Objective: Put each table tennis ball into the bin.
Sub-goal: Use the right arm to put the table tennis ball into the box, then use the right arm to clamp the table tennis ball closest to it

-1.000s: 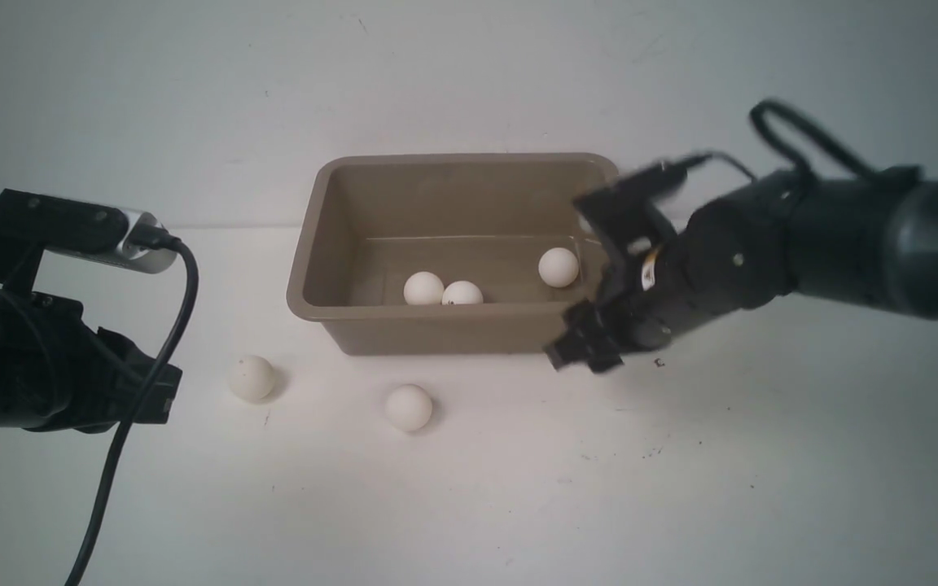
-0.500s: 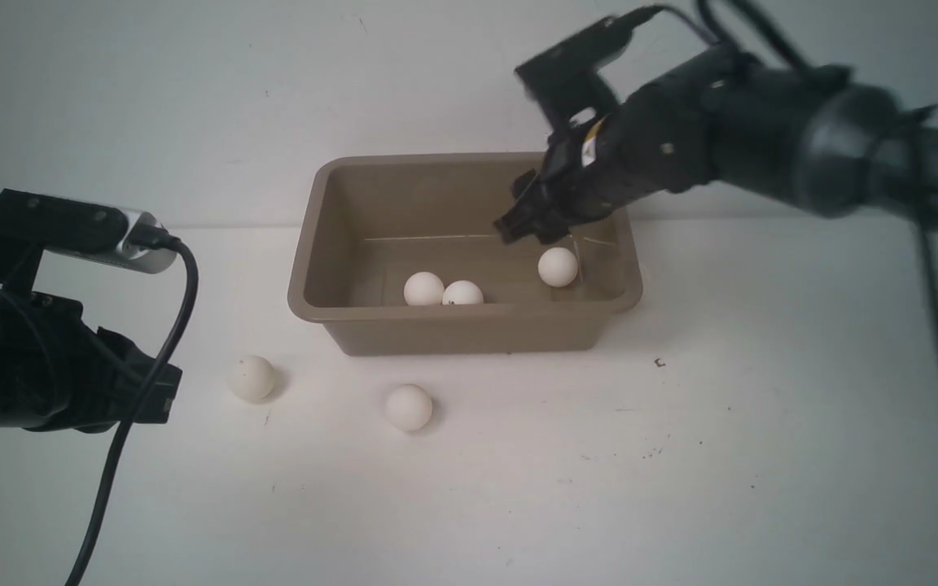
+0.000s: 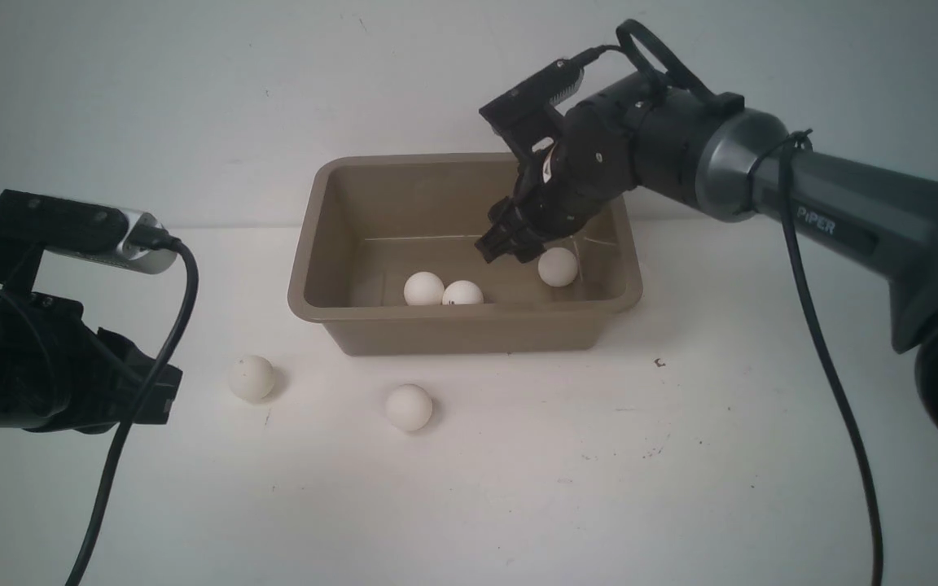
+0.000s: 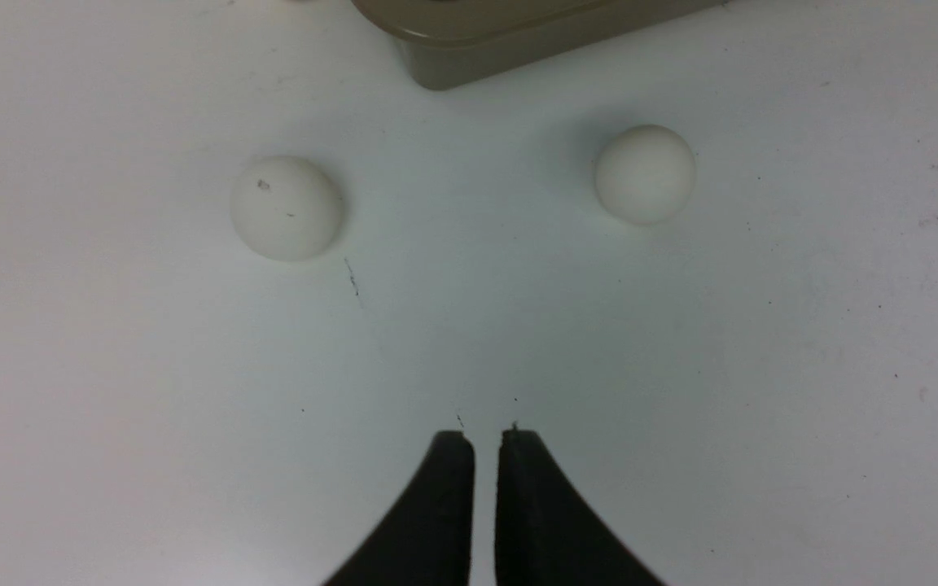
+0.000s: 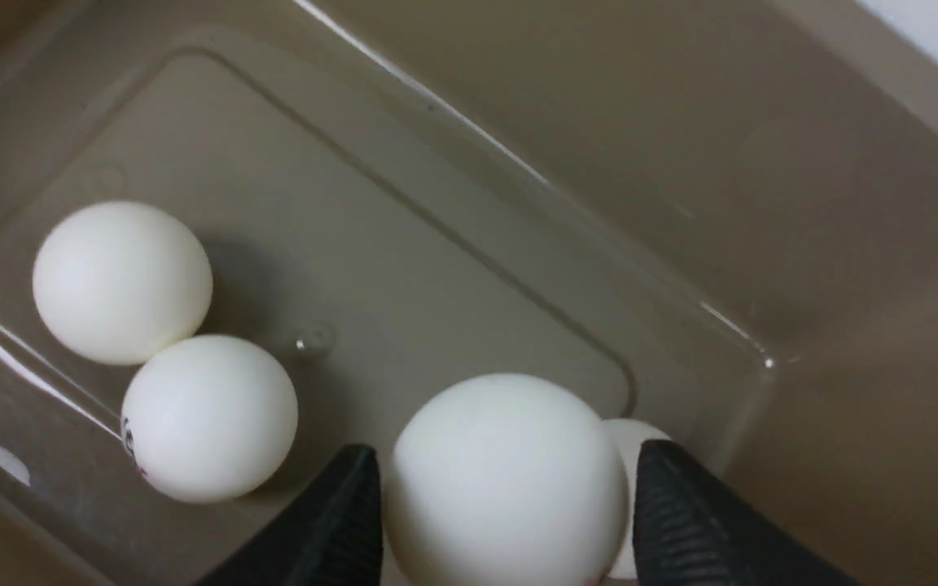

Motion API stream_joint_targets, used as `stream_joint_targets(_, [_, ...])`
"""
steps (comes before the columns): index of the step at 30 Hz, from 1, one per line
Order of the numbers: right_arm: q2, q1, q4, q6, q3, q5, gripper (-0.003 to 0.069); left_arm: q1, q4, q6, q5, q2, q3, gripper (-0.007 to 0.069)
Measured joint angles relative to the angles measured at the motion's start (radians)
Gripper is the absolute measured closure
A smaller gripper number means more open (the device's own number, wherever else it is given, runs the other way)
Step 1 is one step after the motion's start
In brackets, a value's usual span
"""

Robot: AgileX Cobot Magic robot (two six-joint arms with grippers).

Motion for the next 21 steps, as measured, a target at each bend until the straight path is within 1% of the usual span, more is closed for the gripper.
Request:
stream_joint_targets(7, [-0.096,-0.030,0.007,-0.003,-0.002,-0.014,0.0270,0.000,0.000,0.000,0.016,0.000,0.000,0.0594])
stream_joint_targets(11, [-0.133,-0.060,-0.004,-0.020,-0.002,0.014,0.0270,0.000,0.000,0.000,0.018,0.000,0.000,0.0594])
stream_joint_targets(12, [-0.149,-0.088,0.004,-0.031,0.003,0.050,0.0270,0.000,0.000,0.000,0.018,0.000,0.000,0.0594])
stream_joint_targets(14, [-0.162,-0.113,0.021,-0.043,0.013,0.058,0.0270,0.000,0.001,0.000,0.018,0.000,0.000,0.0594])
stream_joint_targets(15, [-0.191,-0.170,0.072,-0.079,0.038,0.058,0.0270,0.000,0.001,0.000,0.018,0.000,0.000,0.0594])
stream_joint_targets(16, [-0.206,-0.200,0.104,-0.113,0.059,0.053,0.0270,0.000,0.001,0.000,0.018,0.000,0.000,0.0594])
stream_joint_targets(17, [-0.231,-0.248,0.163,-0.160,0.086,0.045,0.0270,0.000,0.001,0.000,0.018,0.000,0.000,0.0594])
stream_joint_targets(18, [-0.253,-0.297,0.246,-0.246,0.130,0.027,0.0270,0.000,0.001,0.000,0.018,0.000,0.000,0.0594])
stream_joint_targets(19, [-0.266,-0.331,0.288,-0.290,0.151,0.018,0.0270,0.000,0.001,0.000,0.018,0.000,0.000,0.0594])
stream_joint_targets(21, [-0.280,-0.388,0.400,-0.429,0.202,0.000,0.0270,0.000,0.001,0.000,0.018,0.000,0.000,0.0594])
